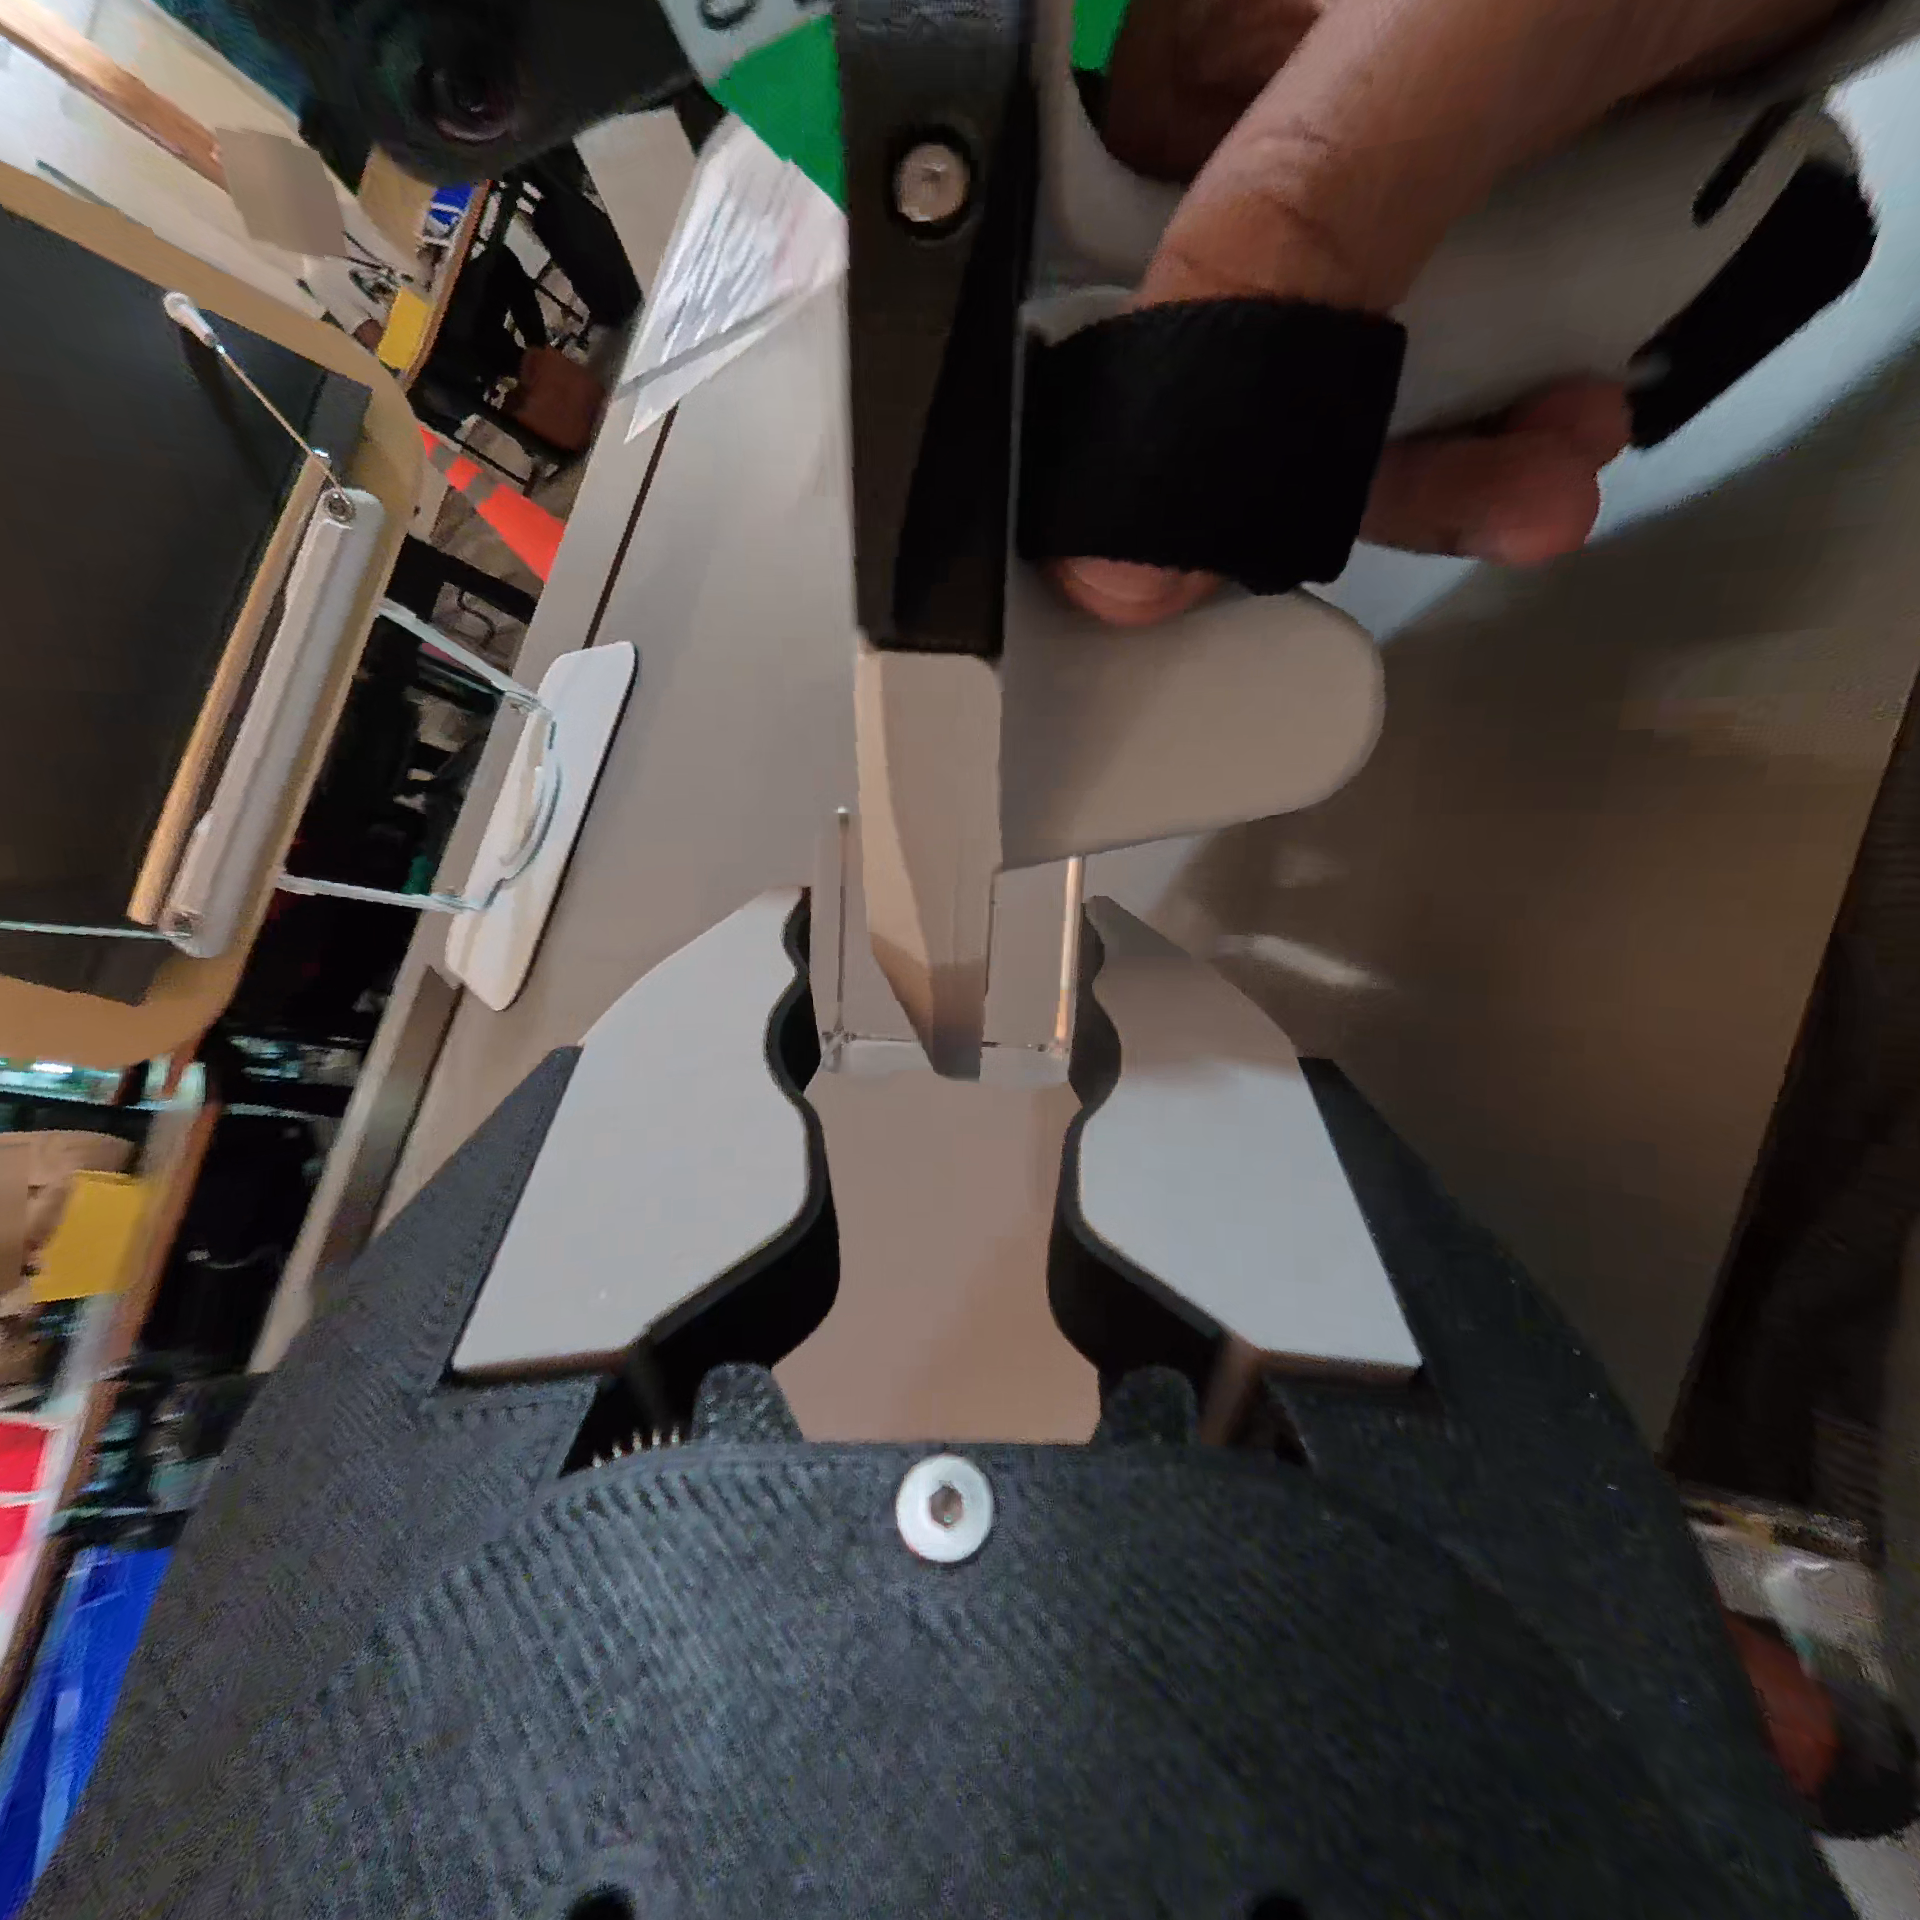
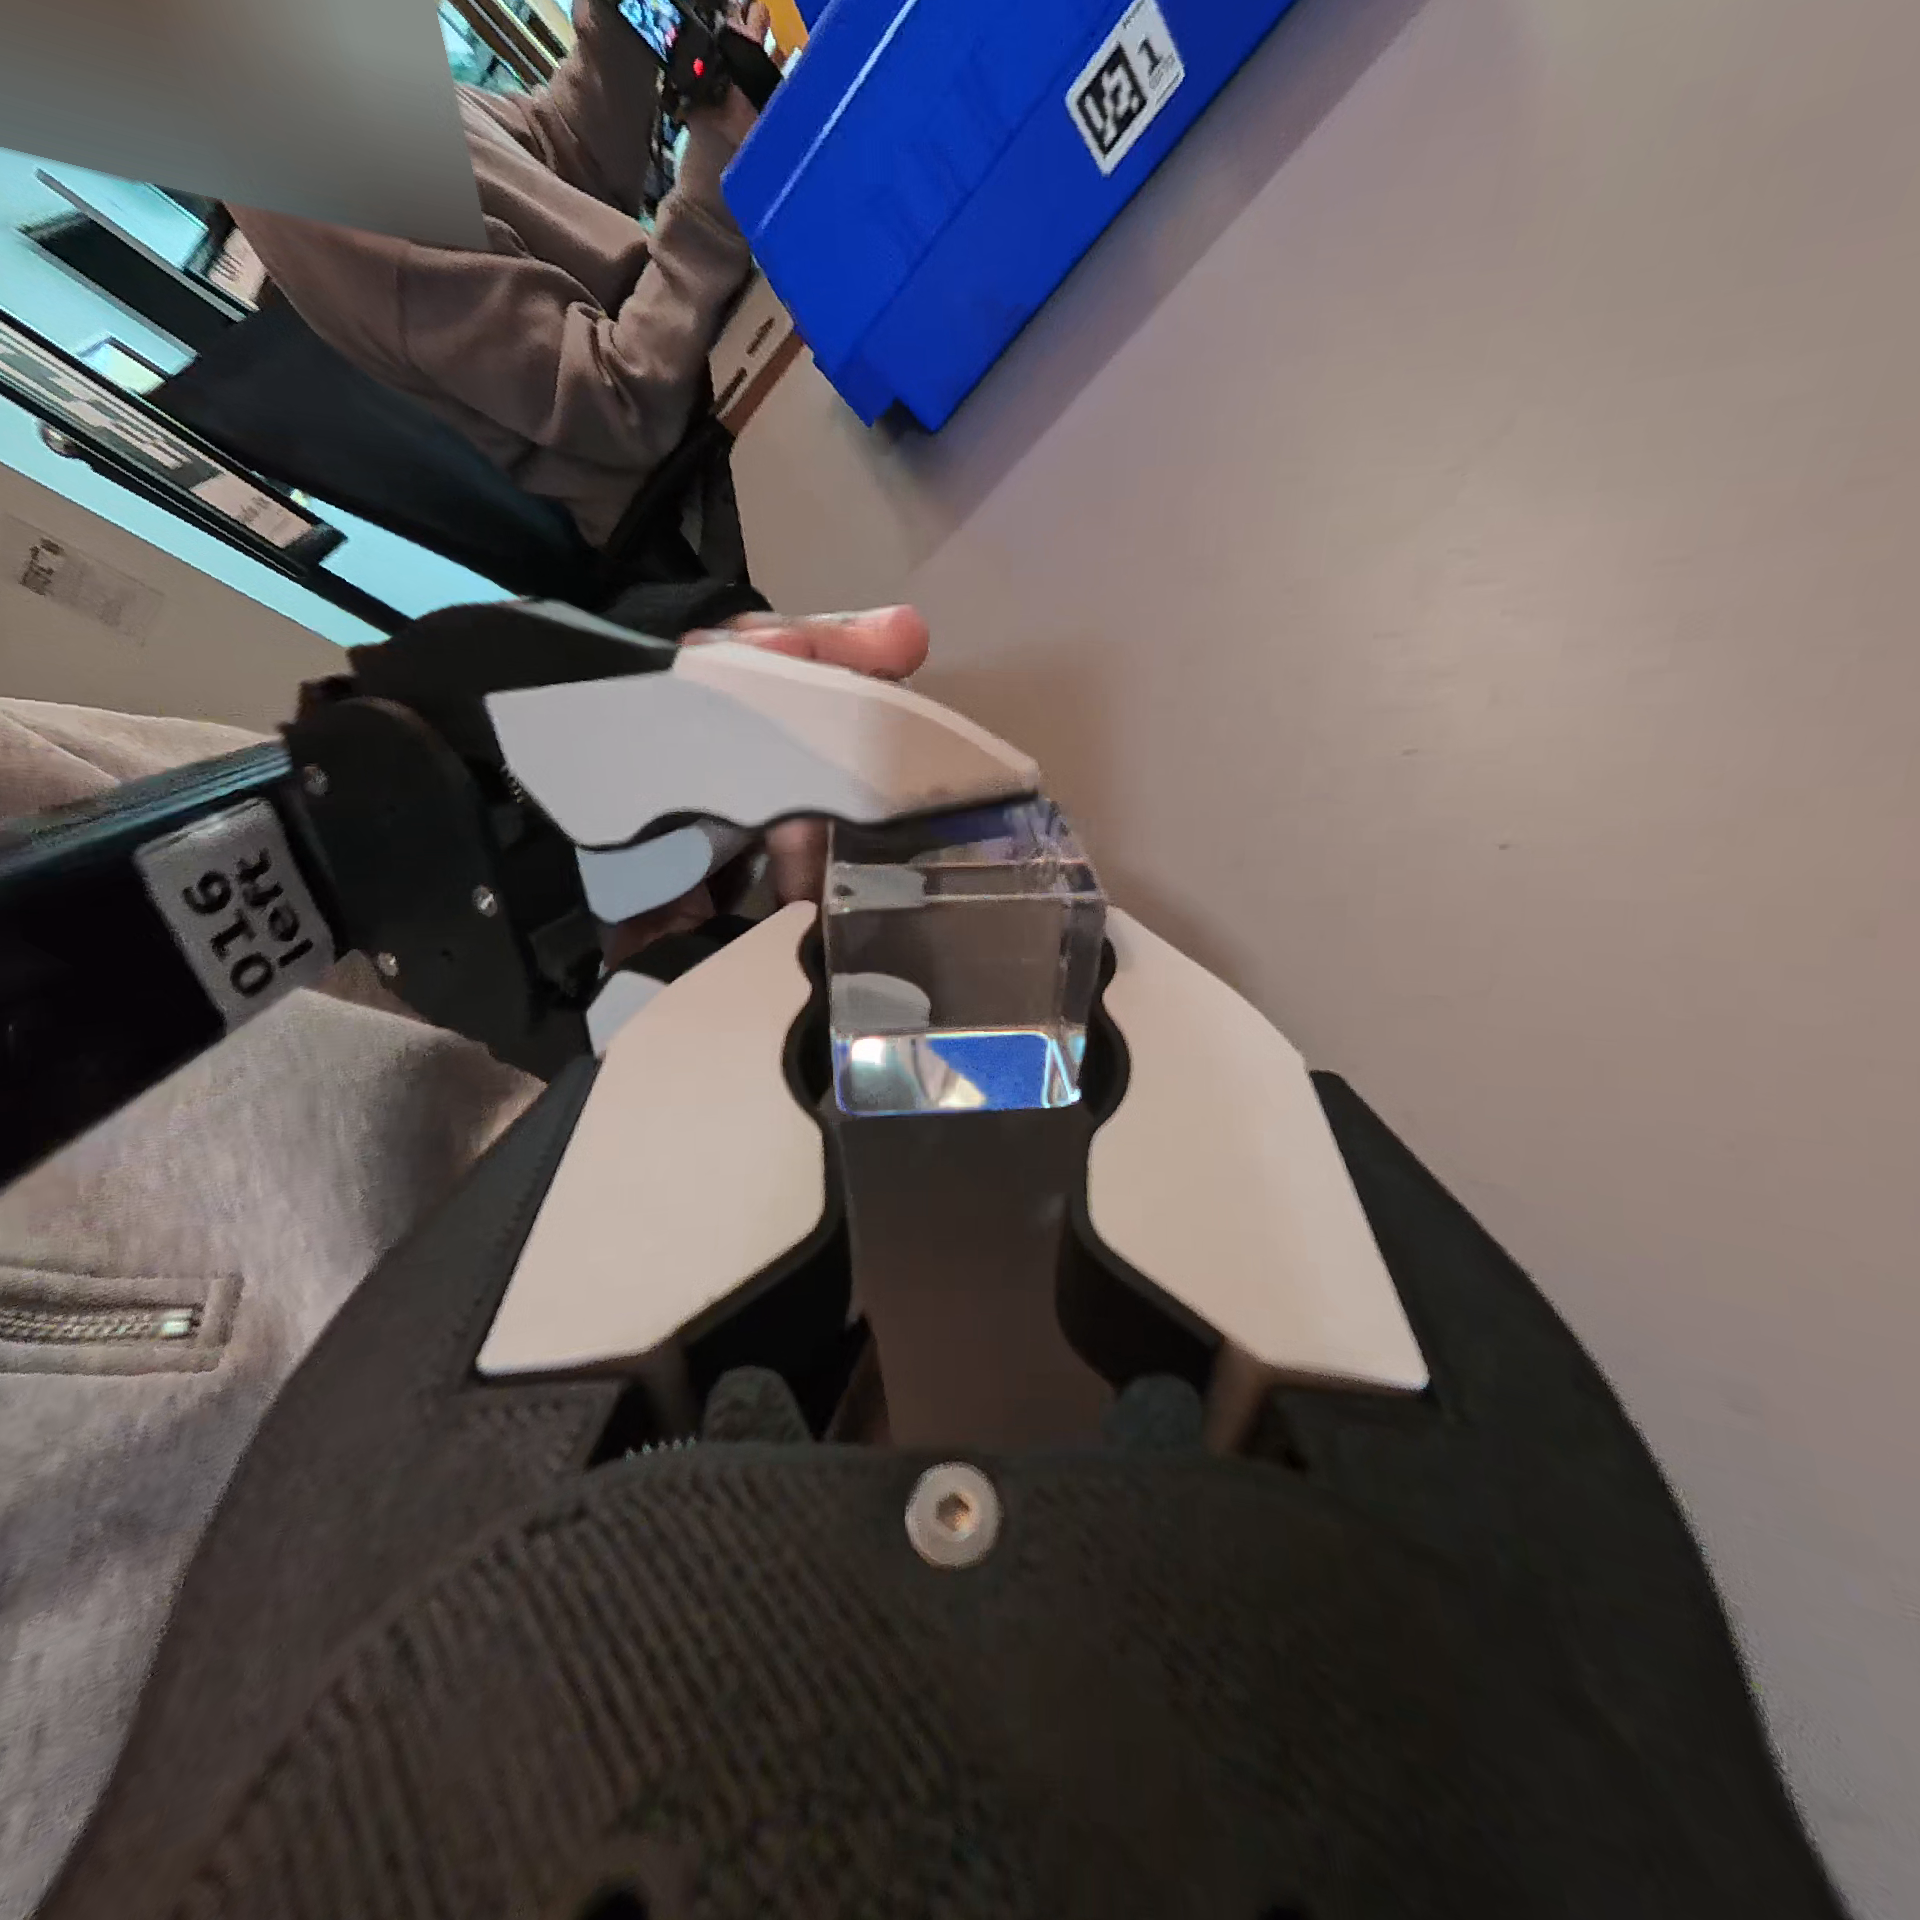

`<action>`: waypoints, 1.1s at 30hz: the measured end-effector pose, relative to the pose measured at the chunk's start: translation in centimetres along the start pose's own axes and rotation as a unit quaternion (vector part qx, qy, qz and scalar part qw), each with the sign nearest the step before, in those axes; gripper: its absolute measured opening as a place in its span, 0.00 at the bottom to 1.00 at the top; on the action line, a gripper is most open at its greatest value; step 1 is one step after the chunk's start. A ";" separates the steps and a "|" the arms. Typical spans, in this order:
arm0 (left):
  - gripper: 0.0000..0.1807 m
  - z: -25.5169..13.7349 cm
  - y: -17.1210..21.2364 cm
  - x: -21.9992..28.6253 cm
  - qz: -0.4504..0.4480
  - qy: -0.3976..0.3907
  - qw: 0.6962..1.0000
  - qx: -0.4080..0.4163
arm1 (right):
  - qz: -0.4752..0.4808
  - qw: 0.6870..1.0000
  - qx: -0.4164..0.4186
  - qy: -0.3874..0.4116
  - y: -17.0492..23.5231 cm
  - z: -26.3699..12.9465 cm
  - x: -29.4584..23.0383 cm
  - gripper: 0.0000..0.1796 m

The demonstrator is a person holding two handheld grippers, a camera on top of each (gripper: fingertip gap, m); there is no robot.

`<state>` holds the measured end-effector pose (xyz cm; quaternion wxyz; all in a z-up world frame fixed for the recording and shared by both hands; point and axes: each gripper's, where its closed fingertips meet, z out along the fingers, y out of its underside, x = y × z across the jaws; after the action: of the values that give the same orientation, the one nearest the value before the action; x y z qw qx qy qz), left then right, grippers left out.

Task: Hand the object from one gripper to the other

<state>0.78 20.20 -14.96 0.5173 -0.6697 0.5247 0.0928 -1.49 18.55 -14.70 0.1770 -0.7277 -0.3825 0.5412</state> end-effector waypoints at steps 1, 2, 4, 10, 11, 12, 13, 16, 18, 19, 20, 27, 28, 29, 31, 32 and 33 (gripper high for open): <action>0.28 -0.1 -0.1 -0.2 -0.024 0.003 1.000 0.010 | 0.002 1.000 0.007 -0.005 -0.2 -0.2 0.0 0.26; 0.32 -0.1 -0.1 -0.6 -0.049 0.006 0.999 0.019 | 0.001 1.000 0.014 -0.008 -0.4 -0.4 0.1 0.26; 0.41 -0.2 -0.1 -1.5 -0.111 0.016 0.993 0.044 | -0.005 0.999 0.031 -0.016 -1.0 -0.9 0.1 0.26; 0.44 -0.5 -0.4 -2.0 -0.341 0.140 0.921 0.123 | -0.031 0.994 0.087 -0.058 -2.9 -2.5 -0.8 0.25; 0.44 -0.6 -0.7 -1.8 -0.381 0.172 0.898 0.138 | -0.043 0.993 0.095 -0.059 -3.1 -2.7 -1.0 0.25; 0.45 -0.8 -0.9 -1.8 -0.416 0.200 0.874 0.151 | -0.057 0.991 0.104 -0.058 -3.3 -2.9 -1.1 0.25; 0.45 -1.0 -1.2 -1.6 -0.439 0.227 0.854 0.163 | -0.073 0.989 0.112 -0.057 -3.6 -3.2 -1.2 0.25; 0.46 -1.0 -1.5 -0.7 -0.448 0.267 0.837 0.165 | -0.132 0.980 0.143 -0.049 -4.4 -4.0 -1.6 0.26; 0.46 -1.5 -2.3 -0.1 -0.454 0.302 0.819 0.179 | -0.187 0.968 0.161 -0.040 -4.7 -4.5 -1.9 0.26; 0.44 -2.0 -3.0 0.2 -0.466 0.332 0.797 0.195 | -0.219 0.961 0.165 -0.033 -4.8 -4.7 -2.0 0.25; 0.43 -2.5 -3.5 0.4 -0.487 0.366 0.766 0.207 | -0.252 0.953 0.166 -0.024 -4.8 -4.9 -2.1 0.26; 0.42 -4.8 -5.1 -2.0 -0.652 0.500 0.494 0.284 | -0.428 0.892 0.145 0.009 -3.6 -4.1 -3.7 0.26; 0.42 -4.9 -5.2 -2.0 -0.655 0.506 0.485 0.283 | -0.448 0.883 0.135 0.016 -3.2 -3.7 -3.8 0.26; 0.41 -4.9 -5.2 -1.8 -0.655 0.510 0.483 0.280 | -0.469 0.874 0.124 0.026 -2.9 -3.4 -3.9 0.26; 0.38 -5.1 -5.5 -1.6 -0.651 0.520 0.478 0.277 | -0.506 0.855 0.105 0.044 -2.2 -2.7 -3.9 0.26; 0.36 -5.2 -5.6 -1.5 -0.652 0.523 0.476 0.273 | -0.519 0.848 0.099 0.049 -2.0 -2.5 -3.9 0.25; 0.36 -5.2 -5.6 -1.3 -0.653 0.526 0.475 0.269 | -0.527 0.843 0.096 0.049 -1.8 -2.3 -4.0 0.26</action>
<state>2.56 16.39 -8.43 0.2105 -0.5700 0.1090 -0.7867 -0.48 17.08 -10.02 0.5235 -0.4212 -0.6453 0.3635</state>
